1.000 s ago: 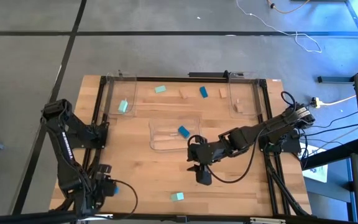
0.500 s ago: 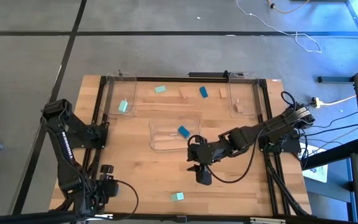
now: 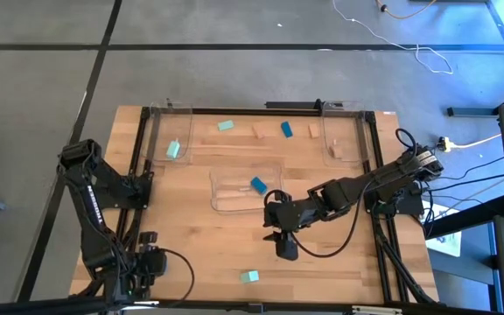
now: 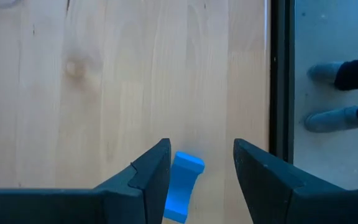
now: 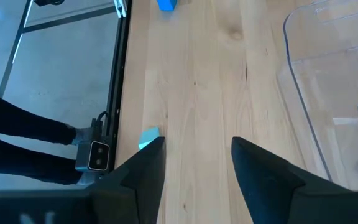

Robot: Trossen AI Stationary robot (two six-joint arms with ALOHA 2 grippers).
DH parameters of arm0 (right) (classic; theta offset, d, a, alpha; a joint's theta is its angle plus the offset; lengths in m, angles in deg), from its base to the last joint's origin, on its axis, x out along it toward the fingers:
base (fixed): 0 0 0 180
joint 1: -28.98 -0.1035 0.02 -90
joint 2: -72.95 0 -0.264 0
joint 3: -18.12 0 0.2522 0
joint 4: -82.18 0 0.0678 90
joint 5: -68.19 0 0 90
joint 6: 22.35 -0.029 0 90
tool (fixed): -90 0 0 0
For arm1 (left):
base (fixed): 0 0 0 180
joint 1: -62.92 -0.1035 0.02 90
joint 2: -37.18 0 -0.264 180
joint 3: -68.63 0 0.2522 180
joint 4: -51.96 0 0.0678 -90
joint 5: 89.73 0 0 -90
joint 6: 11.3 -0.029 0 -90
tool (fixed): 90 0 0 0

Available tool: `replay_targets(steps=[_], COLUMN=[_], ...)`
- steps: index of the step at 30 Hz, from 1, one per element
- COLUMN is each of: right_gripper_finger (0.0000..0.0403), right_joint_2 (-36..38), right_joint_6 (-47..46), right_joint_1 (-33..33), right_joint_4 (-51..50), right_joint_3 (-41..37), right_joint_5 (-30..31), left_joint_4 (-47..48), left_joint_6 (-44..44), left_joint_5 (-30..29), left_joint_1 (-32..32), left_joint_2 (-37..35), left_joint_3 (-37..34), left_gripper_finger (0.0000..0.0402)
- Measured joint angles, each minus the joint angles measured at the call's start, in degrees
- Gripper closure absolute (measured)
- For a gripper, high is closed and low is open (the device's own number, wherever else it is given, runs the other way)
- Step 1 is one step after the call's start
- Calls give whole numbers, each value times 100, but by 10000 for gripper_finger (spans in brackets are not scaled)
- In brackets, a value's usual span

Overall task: Sort & place blocks by color
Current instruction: Put the bottom blue block into the middle transparent bin

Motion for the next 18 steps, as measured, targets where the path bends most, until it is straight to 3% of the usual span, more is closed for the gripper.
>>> replay_targets(steps=[10,14,18], right_gripper_finger=[219,219,219], right_joint_2=[0,0,0], right_joint_6=[0,0,4], right_joint_1=[0,0,0], right_joint_4=[0,-1,-2], right_joint_3=[0,0,0], right_joint_5=[-2,-1,0], left_joint_4=[-173,-367,-226], left_joint_6=[234,-332,-128], left_joint_5=[52,185,18], left_joint_1=[0,0,-40], left_joint_2=[0,0,-2], left_joint_3=[0,0,0], left_gripper_finger=[222,222,221])
